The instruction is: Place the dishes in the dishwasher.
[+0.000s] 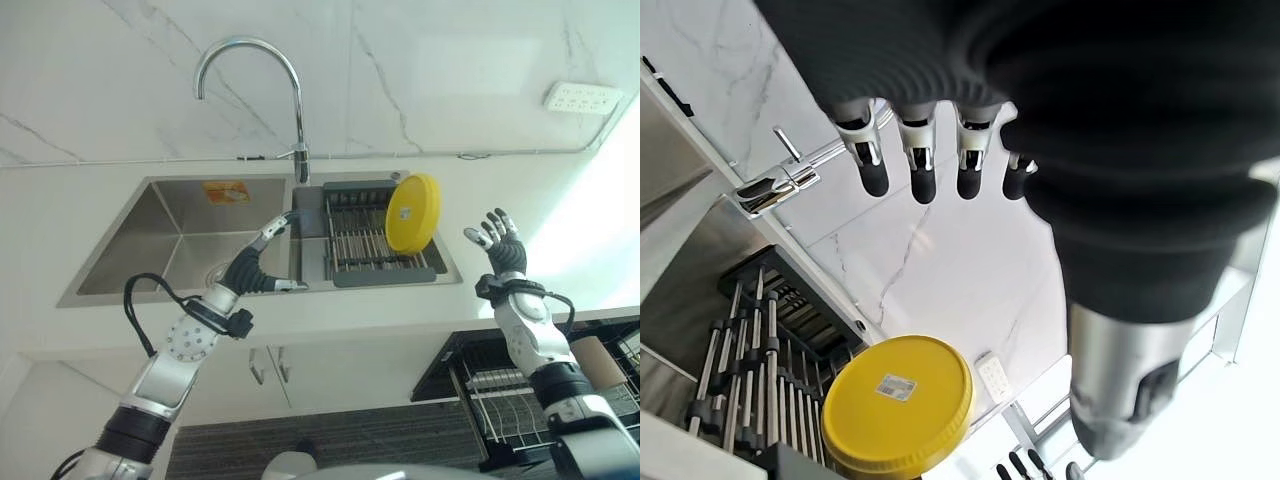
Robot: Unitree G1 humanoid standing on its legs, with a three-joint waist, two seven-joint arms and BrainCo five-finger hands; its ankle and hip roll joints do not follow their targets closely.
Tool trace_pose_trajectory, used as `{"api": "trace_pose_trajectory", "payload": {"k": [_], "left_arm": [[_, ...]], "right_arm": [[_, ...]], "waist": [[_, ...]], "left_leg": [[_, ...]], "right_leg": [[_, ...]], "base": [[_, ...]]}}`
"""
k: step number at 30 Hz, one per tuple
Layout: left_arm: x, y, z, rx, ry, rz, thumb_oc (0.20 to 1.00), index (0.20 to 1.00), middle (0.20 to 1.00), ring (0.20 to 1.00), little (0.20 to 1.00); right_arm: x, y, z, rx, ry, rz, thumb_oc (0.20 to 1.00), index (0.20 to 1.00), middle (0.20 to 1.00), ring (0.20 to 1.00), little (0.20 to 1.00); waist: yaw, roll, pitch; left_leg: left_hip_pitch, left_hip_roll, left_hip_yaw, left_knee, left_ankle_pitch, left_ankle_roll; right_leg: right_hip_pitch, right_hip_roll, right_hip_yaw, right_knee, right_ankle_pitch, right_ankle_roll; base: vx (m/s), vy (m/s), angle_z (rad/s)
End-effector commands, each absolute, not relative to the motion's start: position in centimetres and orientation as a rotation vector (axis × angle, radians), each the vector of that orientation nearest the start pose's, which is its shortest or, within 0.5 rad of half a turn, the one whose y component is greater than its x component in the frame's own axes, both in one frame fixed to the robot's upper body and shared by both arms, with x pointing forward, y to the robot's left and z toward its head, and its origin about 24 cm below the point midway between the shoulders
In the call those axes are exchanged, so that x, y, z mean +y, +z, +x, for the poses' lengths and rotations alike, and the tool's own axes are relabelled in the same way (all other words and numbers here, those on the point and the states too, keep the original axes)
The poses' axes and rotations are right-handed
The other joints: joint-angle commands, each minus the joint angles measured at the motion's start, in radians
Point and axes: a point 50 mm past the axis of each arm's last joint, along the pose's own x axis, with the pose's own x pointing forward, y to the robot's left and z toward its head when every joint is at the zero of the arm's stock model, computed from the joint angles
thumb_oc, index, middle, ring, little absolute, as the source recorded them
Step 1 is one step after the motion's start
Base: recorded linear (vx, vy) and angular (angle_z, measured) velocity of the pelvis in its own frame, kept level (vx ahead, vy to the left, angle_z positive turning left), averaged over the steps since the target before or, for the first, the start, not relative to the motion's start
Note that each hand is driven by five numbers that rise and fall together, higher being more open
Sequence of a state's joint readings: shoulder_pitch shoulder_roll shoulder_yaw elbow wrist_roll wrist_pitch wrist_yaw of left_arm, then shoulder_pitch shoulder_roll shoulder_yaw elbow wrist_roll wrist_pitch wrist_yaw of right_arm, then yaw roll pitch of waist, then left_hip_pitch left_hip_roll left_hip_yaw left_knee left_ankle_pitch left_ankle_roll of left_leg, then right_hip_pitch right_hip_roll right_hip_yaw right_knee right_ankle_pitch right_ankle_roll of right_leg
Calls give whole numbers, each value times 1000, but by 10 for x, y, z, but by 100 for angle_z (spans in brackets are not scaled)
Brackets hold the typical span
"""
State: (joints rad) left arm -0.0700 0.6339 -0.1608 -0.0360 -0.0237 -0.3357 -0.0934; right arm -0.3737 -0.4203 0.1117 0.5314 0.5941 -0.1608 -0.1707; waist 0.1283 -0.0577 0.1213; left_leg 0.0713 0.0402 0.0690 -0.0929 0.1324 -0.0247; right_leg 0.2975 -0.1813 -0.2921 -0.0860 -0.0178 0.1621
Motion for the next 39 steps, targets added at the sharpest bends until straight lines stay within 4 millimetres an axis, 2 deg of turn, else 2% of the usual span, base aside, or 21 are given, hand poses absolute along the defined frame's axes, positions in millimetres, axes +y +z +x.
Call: {"api": "trace_pose_trajectory", "payload": {"k": [1,8,10,14,20,27,34,39], "left_arm": [[182,137,263,-498,-410,566,1000,1000,1000,1000,1000],[181,149,265,-519,-432,587,1000,1000,1000,1000,1000],[179,154,268,-542,-439,590,1000,1000,1000,1000,1000],[177,174,276,-628,-431,591,1000,1000,1000,1000,1000],[173,194,284,-721,-402,587,1000,1000,1000,1000,1000],[171,195,285,-734,-389,592,1000,1000,1000,1000,1000],[170,176,276,-685,-392,605,1000,1000,1000,1000,1000],[173,171,274,-658,-391,620,1000,1000,1000,1000,1000]], "right_arm": [[-231,105,346,-152,-190,137,1000,1000,1000,1000,1000],[-242,119,359,-163,-236,153,1000,1000,1000,1000,1000],[-247,131,364,-189,-245,147,1000,1000,1000,1000,1000],[-252,166,375,-275,-240,140,1000,1000,1000,1000,1000],[-245,190,381,-345,-201,139,1000,1000,1000,1000,1000],[-236,192,380,-369,-151,157,1000,1000,1000,1000,1000],[-208,172,368,-369,-90,146,1000,1000,1000,1000,1000],[-199,172,361,-410,-84,221,1000,1000,1000,1000,1000]], "waist": [[42,45,-6],[62,57,31],[68,62,53],[75,81,112],[59,99,191],[49,96,215],[43,76,189],[40,69,185]], "left_leg": [[102,82,29,18,-180,-68],[75,81,2,38,-168,-71],[38,79,-15,62,-165,-72],[-57,68,-54,89,-153,-69],[-137,53,-72,107,-139,-62],[-147,50,-67,114,-140,-56],[-103,57,-48,110,-146,-53],[-90,62,-41,105,-148,-53]], "right_leg": [[-83,-11,-10,11,20,31],[-91,-7,-1,33,16,29],[-112,-8,7,46,15,28],[-189,-8,23,64,19,23],[-279,-13,38,91,27,13],[-306,-13,42,111,28,7],[-276,-8,44,111,27,12],[-263,-1,48,103,29,14]], "base": [[93,-31,1],[62,-50,3],[-96,-87,24],[-253,-62,19],[-182,-9,4],[-30,-5,-4],[92,-22,-3],[34,-38,-1]]}}
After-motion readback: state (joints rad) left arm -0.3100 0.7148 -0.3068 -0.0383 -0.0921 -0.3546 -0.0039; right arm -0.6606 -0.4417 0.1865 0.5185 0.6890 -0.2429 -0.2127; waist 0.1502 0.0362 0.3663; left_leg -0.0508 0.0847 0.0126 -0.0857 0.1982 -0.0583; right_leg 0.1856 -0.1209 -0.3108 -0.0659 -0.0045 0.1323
